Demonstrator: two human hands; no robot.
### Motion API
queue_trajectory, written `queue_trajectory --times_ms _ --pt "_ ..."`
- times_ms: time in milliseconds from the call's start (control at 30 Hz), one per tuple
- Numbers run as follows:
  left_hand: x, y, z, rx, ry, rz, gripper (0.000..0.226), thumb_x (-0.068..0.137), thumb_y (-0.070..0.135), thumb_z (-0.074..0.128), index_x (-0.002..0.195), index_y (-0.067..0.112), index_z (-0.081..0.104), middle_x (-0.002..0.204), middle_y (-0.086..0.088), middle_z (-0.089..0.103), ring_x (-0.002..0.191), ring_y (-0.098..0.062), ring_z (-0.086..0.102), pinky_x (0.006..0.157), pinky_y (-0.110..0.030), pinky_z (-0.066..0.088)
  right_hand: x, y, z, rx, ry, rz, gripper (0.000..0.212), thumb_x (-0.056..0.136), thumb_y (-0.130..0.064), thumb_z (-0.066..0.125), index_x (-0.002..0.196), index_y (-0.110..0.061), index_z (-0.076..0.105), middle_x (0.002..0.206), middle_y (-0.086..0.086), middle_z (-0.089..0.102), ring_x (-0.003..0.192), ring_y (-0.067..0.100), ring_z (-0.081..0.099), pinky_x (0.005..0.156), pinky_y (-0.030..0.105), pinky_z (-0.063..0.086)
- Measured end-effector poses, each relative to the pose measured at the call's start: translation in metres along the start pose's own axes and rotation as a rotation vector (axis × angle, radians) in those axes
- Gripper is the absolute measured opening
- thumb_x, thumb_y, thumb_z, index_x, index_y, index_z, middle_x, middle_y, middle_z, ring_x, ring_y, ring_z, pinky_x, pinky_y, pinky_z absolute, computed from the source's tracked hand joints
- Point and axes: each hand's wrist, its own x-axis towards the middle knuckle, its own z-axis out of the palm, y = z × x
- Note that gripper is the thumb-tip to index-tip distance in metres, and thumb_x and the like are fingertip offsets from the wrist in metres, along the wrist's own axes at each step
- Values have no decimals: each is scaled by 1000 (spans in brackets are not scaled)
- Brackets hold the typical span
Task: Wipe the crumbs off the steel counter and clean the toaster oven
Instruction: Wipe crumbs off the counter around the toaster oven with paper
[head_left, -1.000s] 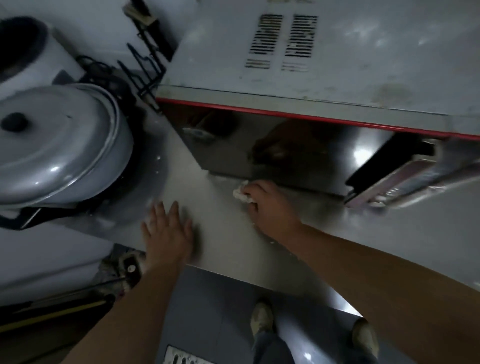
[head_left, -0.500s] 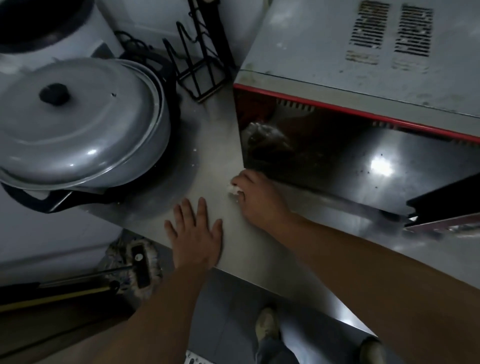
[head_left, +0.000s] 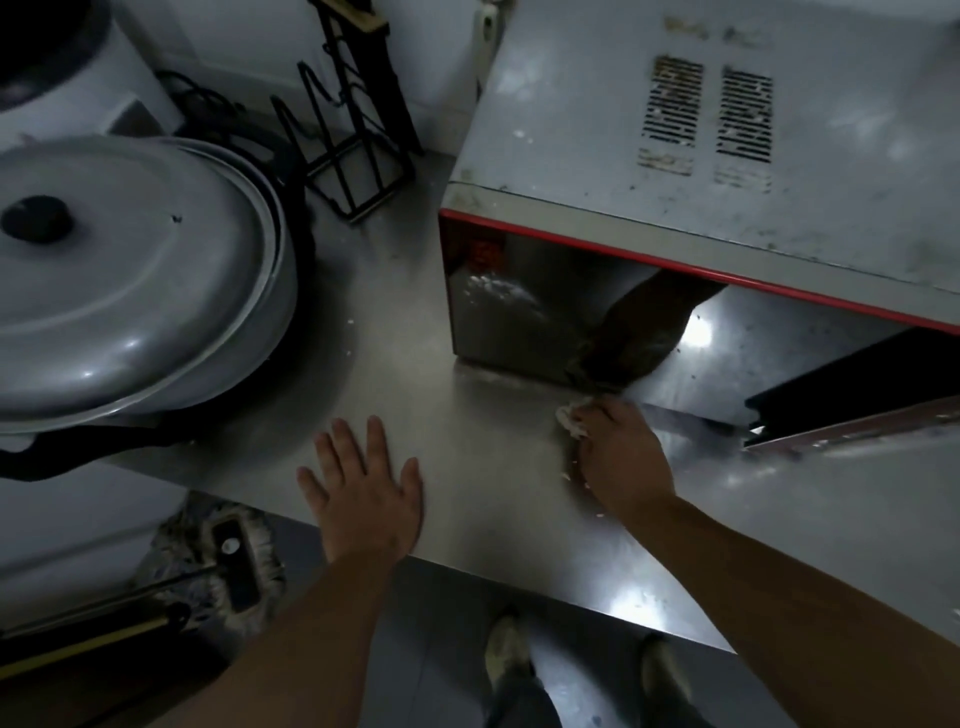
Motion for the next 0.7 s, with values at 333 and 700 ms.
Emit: queue_trajectory --times_ms 333,700 --pt "1 1 -5 19 -15 -1 74 92 63 -3 156 28 -12 164 -10 -16 149 -30 -19 119 -57 -3 63 -117 36 104 -52 -342 40 76 -8 71 115 -11 67 117 8 63 104 30 57 85 35 52" --pt "5 -1 1 46 -4 5 73 93 63 6 157 31 -8 164 -7 -16 149 -26 -22 120 -53 -4 35 -97 73 -8 -121 -416 67 91 -44 49 152 -20 32 158 9 30 141 26 28 115 41 27"
